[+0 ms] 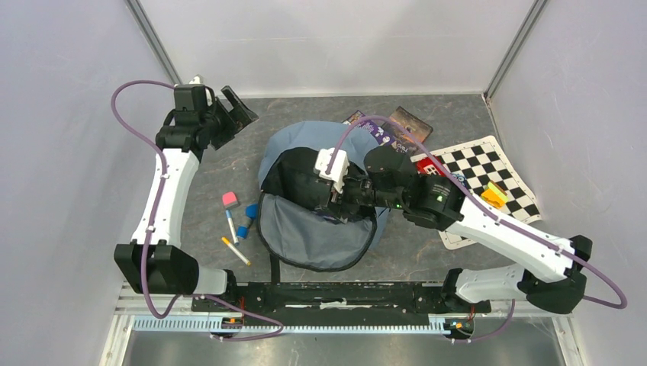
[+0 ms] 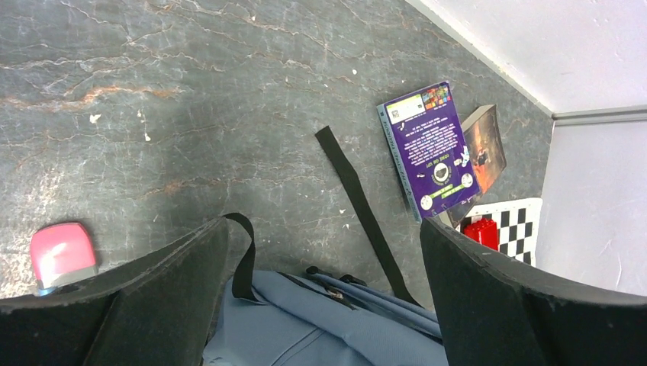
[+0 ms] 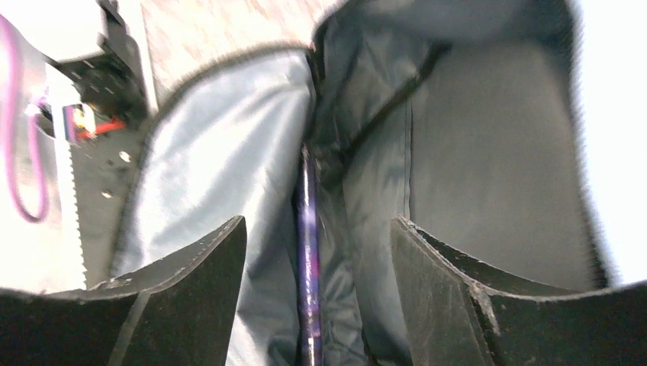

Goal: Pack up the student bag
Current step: Place the book in the student bag, then pick up the book from the center of the board.

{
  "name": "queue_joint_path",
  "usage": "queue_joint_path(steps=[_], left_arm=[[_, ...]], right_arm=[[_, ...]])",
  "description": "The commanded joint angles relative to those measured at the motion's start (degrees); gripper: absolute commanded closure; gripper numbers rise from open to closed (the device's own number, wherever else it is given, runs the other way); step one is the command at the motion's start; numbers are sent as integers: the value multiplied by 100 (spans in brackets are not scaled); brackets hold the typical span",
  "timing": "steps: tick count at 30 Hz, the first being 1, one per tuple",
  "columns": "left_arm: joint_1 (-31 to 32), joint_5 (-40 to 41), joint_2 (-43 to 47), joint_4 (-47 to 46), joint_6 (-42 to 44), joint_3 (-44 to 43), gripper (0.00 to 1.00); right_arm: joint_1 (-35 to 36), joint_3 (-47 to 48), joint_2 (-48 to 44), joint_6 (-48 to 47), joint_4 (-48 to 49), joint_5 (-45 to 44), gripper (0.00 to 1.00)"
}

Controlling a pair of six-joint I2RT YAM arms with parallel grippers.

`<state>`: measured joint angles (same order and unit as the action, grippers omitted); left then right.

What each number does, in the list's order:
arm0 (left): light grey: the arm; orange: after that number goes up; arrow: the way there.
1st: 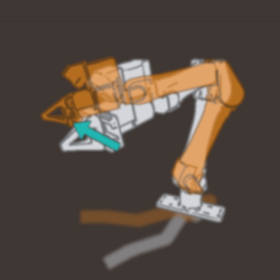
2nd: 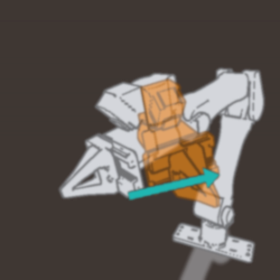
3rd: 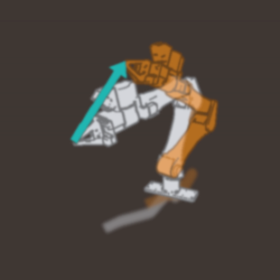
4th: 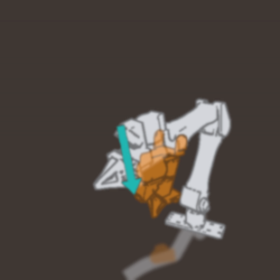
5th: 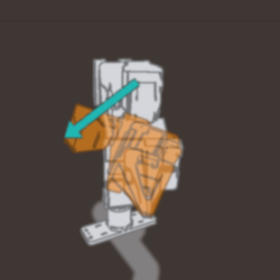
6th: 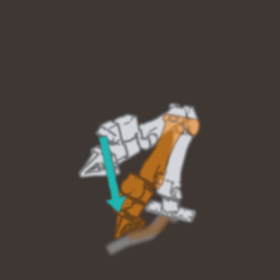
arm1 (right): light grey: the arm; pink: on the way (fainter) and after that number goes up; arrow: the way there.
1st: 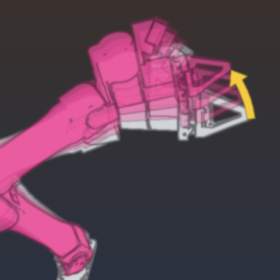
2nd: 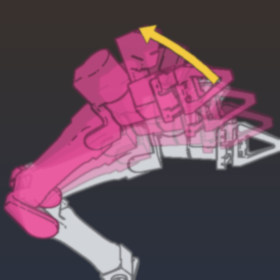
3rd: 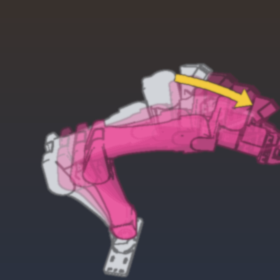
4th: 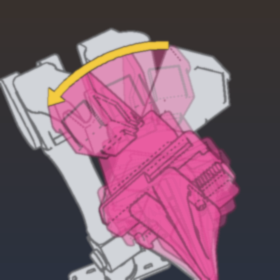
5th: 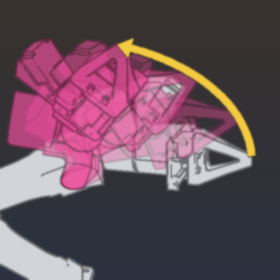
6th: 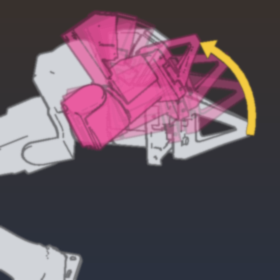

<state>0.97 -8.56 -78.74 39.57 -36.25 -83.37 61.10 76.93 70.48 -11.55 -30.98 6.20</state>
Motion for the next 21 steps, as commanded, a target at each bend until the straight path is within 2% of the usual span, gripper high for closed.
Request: queue_joint_path(steps=[1,4,8,13,15,17,21], left_arm=[[-44,-131,-59,-312,-80,-4,0],[-45,-155,-88,-359,-73,-5,0],[-45,-222,-144,-415,-70,4,0],[-32,-445,-149,-705,-23,92,0],[35,-540,-184,-864,-86,85,0],[153,-557,-273,-1012,-205,84,0],[569,-584,-632,-1329,-370,59,0]], right_arm=[[187,793,-103,386,197,510,25],[192,957,-201,643,487,782,20],[192,1298,-206,691,841,720,14],[170,2071,61,608,1226,-50,2],[63,2385,275,514,1448,-242,2],[-277,2933,707,636,1441,-186,2],[-1543,3926,1520,1420,1436,478,2]])
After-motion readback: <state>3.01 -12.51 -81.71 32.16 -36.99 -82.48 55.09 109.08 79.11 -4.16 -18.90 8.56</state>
